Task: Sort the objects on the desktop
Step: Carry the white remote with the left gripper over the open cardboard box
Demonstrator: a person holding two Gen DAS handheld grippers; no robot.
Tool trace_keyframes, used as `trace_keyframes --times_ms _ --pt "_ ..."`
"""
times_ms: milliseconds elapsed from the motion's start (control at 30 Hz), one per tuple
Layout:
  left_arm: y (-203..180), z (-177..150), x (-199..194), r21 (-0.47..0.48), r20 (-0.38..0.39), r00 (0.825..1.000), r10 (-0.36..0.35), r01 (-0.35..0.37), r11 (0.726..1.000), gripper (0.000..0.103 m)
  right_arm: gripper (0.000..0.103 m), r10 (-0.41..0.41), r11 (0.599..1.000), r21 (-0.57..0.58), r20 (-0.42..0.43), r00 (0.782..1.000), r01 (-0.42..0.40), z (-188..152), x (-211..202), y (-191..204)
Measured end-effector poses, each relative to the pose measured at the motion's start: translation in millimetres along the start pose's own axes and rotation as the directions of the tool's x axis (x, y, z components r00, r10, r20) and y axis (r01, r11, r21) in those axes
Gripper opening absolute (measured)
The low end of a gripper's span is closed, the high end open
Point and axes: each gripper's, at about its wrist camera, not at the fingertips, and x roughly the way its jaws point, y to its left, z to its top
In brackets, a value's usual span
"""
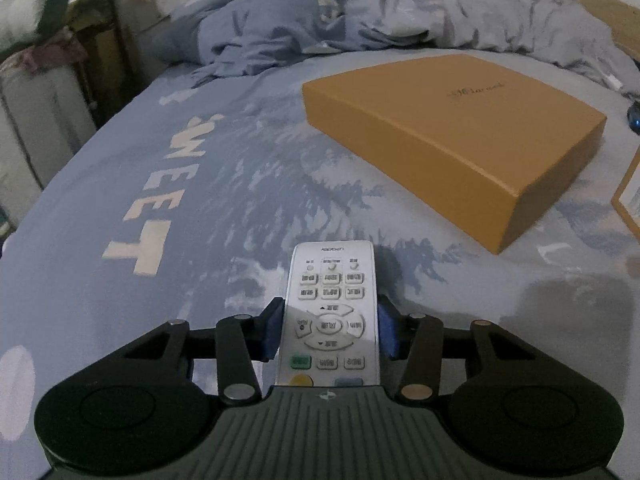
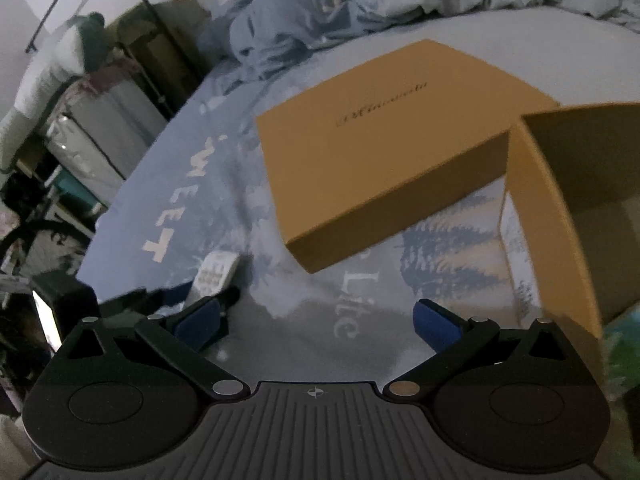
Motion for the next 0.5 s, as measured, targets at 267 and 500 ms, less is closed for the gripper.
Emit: trace_keyframes --times_ms 267,500 --pt "-1 5 -55 -0.089 0.047 0.999 0.024 -0.02 0.996 0.049 0.103 0.02 1.0 0.009 0.043 0.999 -0.02 0 -39 -6" --pt "-25 22 -105 -0.109 0.113 0.993 0.027 -0.015 0.994 0.049 0.103 0.04 0.999 0.004 0.094 0.995 -0.041 5 -76 -11"
